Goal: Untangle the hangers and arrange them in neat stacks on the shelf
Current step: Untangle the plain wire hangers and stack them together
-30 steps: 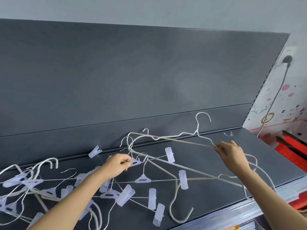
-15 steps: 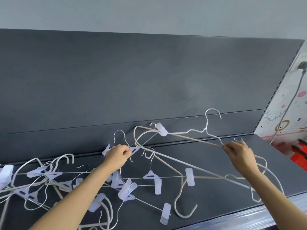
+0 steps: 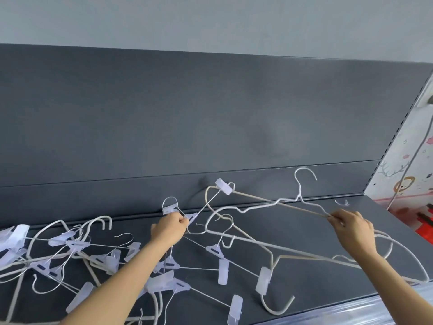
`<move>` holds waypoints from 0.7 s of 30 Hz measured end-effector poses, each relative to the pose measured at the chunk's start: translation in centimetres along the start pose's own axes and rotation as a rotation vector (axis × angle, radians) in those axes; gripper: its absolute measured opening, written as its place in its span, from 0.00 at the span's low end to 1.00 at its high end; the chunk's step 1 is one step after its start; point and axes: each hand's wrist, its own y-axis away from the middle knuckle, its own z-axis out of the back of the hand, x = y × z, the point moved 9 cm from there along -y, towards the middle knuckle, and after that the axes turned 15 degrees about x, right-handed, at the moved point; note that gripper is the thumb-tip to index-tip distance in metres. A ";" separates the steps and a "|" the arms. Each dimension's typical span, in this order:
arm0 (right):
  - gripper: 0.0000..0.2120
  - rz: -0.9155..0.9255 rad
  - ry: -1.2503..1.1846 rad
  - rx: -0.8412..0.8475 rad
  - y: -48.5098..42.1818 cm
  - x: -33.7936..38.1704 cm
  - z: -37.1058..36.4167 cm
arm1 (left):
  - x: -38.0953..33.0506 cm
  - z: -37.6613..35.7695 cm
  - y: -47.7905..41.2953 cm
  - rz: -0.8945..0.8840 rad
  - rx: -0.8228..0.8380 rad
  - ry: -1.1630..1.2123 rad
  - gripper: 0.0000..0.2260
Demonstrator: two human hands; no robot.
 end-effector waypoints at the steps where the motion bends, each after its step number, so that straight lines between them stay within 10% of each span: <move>1: 0.07 -0.036 -0.009 0.007 0.0 -0.7 -0.4 | 0.0 -0.2 0.0 0.019 0.003 -0.022 0.17; 11: 0.07 -0.241 -0.098 0.032 0.4 -3.7 -3.8 | -0.4 -1.2 -0.4 0.030 -0.002 -0.156 0.10; 21: 0.10 -0.361 0.080 0.220 0.5 -3.9 -5.6 | -7.0 -2.9 1.4 -0.375 -0.040 -0.275 0.08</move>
